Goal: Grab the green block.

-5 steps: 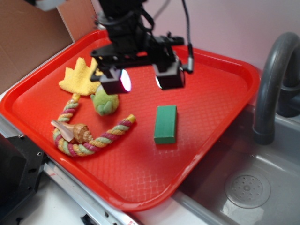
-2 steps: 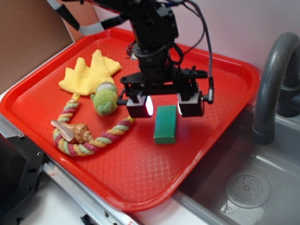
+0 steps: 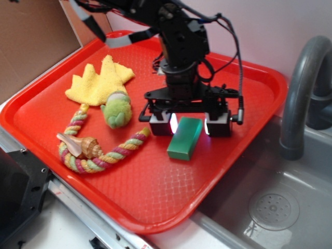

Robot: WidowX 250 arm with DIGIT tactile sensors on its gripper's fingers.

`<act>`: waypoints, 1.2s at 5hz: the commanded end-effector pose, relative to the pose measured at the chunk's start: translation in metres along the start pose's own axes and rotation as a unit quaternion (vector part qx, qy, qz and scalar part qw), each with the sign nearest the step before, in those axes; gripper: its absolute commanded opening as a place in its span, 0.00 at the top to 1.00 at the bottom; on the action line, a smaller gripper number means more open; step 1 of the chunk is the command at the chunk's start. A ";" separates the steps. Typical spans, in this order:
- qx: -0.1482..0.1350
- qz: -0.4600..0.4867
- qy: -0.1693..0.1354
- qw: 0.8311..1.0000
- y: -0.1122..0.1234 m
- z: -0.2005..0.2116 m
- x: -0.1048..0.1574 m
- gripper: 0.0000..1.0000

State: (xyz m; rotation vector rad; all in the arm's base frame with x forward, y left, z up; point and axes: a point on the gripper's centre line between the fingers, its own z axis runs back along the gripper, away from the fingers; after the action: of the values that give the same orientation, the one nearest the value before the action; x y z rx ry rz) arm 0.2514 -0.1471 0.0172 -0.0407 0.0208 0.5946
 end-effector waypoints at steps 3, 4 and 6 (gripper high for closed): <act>-0.020 -0.119 -0.008 0.993 0.027 0.075 0.019 1.00; -0.045 -0.188 0.024 0.981 0.045 0.122 0.025 1.00; -0.058 -0.224 -0.060 0.971 0.092 0.204 0.011 1.00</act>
State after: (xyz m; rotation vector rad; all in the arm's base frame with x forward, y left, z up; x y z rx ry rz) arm 0.2051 -0.0601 0.2032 -0.1092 -0.0763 0.1359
